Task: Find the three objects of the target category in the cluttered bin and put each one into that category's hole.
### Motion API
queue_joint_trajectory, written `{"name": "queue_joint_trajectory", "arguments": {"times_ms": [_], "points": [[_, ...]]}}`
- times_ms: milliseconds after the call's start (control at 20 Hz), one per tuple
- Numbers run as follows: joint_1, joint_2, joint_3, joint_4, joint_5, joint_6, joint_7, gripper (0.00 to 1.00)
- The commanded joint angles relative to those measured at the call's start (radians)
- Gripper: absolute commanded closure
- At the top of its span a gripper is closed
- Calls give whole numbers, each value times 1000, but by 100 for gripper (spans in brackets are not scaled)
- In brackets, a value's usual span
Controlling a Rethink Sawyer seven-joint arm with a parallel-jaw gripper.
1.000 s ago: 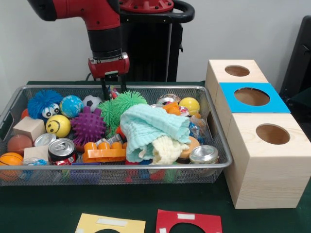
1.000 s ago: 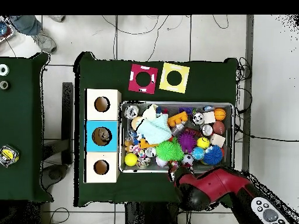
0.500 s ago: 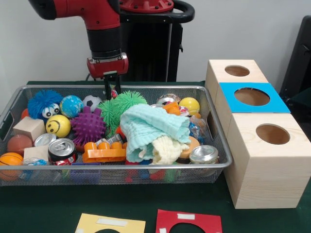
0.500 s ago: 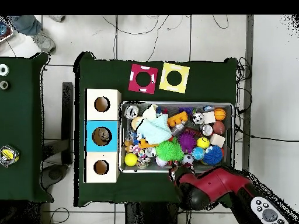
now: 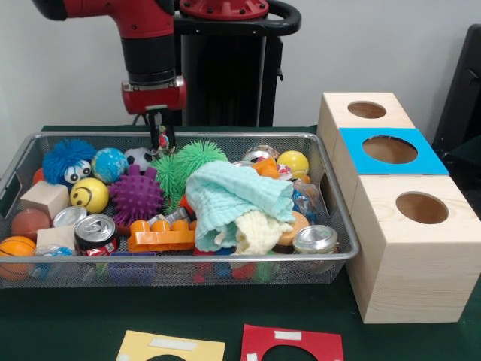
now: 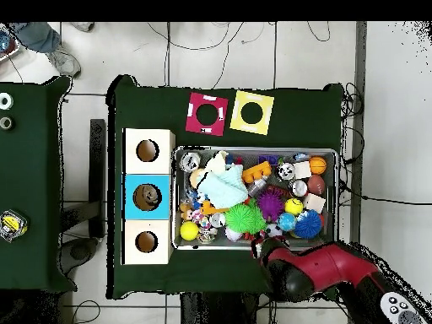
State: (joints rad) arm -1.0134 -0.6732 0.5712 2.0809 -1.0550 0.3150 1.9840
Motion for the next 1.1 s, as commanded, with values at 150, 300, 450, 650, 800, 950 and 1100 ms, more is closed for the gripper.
{"name": "queue_joint_trajectory", "arguments": {"times_ms": [150, 300, 450, 650, 800, 950, 1100], "points": [[-75, -149, 196, -56, 223, 301, -368, 100], [-73, -217, 229, -51, 312, 391, -362, 100], [-64, -252, 250, -62, 376, 467, -343, 100], [-42, -293, 263, -65, 445, 541, -284, 100], [-23, -334, 266, -53, 499, 577, -226, 100], [26, -364, 248, -45, 534, 585, -142, 100], [95, -395, 214, -43, 574, 595, -45, 100]]}}
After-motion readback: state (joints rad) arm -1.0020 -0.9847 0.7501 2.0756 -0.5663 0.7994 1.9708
